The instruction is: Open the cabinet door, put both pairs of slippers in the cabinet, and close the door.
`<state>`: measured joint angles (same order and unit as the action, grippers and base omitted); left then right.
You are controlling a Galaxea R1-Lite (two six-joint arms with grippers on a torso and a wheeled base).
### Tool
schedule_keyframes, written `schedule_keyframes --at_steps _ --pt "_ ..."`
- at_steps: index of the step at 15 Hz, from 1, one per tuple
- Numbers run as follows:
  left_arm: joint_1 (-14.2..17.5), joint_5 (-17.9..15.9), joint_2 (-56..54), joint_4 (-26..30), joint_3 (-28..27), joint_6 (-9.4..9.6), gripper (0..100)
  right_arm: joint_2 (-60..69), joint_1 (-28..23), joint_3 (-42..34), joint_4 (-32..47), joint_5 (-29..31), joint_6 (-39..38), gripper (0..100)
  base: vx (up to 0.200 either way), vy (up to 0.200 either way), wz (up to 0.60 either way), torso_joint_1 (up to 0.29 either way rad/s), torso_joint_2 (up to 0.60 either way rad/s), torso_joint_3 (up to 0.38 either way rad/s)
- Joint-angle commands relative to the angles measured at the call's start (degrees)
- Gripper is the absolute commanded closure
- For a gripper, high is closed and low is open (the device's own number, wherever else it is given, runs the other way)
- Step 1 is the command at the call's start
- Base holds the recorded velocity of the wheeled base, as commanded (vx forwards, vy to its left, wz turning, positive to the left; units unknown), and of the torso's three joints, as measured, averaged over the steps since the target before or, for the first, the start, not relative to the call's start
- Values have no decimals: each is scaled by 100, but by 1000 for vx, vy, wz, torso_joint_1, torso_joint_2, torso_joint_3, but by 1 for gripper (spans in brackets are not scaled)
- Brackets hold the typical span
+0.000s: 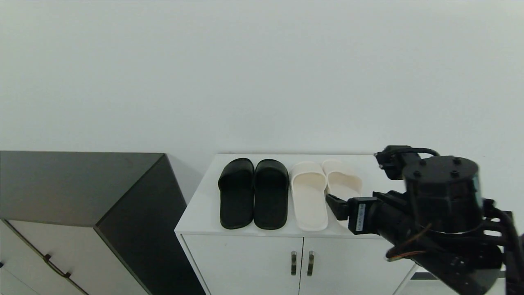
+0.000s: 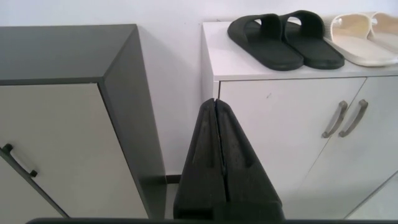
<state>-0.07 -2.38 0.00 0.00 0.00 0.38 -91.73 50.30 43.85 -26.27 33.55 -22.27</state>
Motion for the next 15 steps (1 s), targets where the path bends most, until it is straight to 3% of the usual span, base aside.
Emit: schedule_keyframes --at_steps 1,6,15 --pt "7 0 9 0 0 -3 100 -916 -2 308 -247 82 91 0 0 0 0 0 0 0" --pt "-1 0 9 0 0 -3 100 -1725 -451 414 -1354 47 689 0 0 0 0 0 0 0" --pt "-1 0 9 0 0 -3 100 -2569 -802 1310 -1381 55 680 0 0 0 0 0 0 0"
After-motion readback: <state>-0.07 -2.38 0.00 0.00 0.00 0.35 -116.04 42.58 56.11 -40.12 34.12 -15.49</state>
